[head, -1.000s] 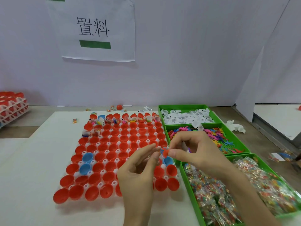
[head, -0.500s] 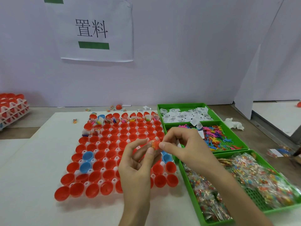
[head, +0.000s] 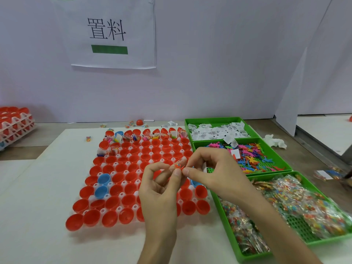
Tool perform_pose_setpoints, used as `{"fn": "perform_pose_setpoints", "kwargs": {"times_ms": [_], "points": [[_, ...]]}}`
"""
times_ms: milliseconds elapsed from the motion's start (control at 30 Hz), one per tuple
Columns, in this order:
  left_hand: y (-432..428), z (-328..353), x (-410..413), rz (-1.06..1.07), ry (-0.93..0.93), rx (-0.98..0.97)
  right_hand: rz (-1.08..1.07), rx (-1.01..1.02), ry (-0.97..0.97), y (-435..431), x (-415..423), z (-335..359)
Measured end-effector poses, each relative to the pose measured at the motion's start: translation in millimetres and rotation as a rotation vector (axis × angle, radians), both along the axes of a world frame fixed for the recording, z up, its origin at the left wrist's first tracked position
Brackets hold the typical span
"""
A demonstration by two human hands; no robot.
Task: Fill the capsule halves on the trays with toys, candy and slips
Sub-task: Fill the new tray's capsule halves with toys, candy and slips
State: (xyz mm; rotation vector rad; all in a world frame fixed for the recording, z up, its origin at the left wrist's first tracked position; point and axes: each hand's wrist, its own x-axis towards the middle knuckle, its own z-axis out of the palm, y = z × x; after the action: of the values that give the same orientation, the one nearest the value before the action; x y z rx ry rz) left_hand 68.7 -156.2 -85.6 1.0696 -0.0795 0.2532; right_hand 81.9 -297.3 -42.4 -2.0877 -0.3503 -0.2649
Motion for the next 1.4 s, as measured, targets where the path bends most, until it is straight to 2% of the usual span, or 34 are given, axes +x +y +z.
{"fn": "perform_pose_setpoints", "kwargs": {"times_ms": [233,433,567,867,1000,1400], "points": [[1.7,1.7,0.1,0.029,0.026,-0.013,0.131,0.243,0.084,-9.0,-2.6,11.6],[2.7,2.4,-0.3,0.074,0.027,0.02,0.077,0.333,0.088,-6.9,-1.8,10.5],[2.6,2.0,0.3,0.091,0.041,0.051,0.015,0.23,0.067,-5.9,-1.4,10.6],[3.1,0.1,0.6,0.084,0.094,0.1,0.047,0.084,0.045,-1.9,-2.7,8.5],[3.2,2.5,-0.5,0.049,0.086,0.129,0.051,0.133,0.059,-4.8,-3.1,7.8],[2.9,2.3,-1.0,-0.067,0.066,0.159,0.123,0.061,0.029,-12.0,-2.1,10.8]]}}
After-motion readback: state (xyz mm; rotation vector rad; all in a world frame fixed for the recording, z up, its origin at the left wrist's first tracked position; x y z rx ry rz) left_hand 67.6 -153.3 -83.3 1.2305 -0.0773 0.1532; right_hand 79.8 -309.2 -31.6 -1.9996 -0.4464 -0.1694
